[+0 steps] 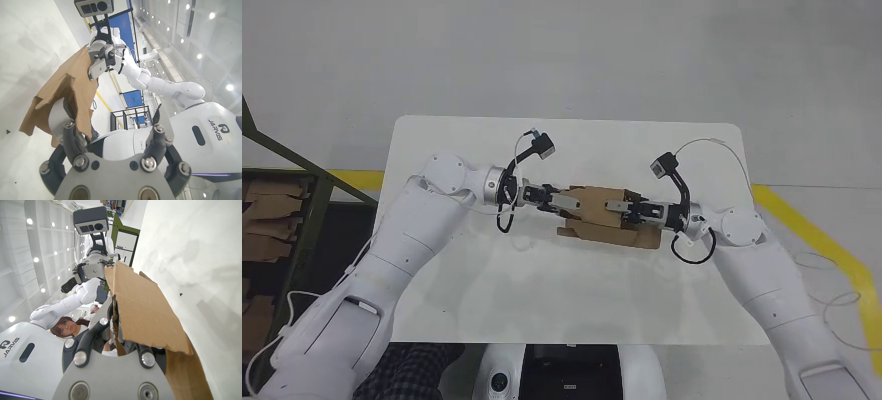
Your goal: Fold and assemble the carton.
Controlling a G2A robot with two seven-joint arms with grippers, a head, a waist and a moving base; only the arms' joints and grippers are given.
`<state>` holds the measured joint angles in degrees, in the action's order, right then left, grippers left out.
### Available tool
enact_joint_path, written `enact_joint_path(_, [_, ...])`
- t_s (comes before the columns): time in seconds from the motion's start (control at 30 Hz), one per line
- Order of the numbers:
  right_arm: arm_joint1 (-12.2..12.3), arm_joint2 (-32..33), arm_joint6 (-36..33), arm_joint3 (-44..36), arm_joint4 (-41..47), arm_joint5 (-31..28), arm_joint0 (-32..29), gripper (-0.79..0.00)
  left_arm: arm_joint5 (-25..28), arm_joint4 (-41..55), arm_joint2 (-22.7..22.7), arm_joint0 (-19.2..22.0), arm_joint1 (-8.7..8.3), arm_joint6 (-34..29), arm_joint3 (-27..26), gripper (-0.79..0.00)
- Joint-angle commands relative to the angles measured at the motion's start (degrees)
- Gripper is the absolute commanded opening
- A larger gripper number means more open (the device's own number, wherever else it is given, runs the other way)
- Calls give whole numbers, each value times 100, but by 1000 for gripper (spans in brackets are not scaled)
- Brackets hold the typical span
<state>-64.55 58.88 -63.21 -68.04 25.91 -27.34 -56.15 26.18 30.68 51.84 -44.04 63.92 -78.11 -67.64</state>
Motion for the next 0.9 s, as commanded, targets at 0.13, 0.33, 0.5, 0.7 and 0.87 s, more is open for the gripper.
enact_joint_path(0.13, [-4,-6,114,-5,-123,61,-33,-785,37,26,139,-87,-81,37,-235,0])
enact_joint_path(0.33, [-18,-24,191,-41,-184,91,-40,-785,0,78,230,-134,-153,0,-471,0])
enact_joint_path(0.5, [-44,-77,287,-123,-207,139,-39,-785,-67,132,113,-14,-145,-67,-552,0])
enact_joint_path(0.7, [-64,-114,351,-218,-254,175,-50,-785,-3,158,-96,171,-83,-3,-419,0])
enact_joint_path(0.87, [-64,-98,369,-295,-281,183,-83,-785,36,187,-286,309,-23,37,-357,0])
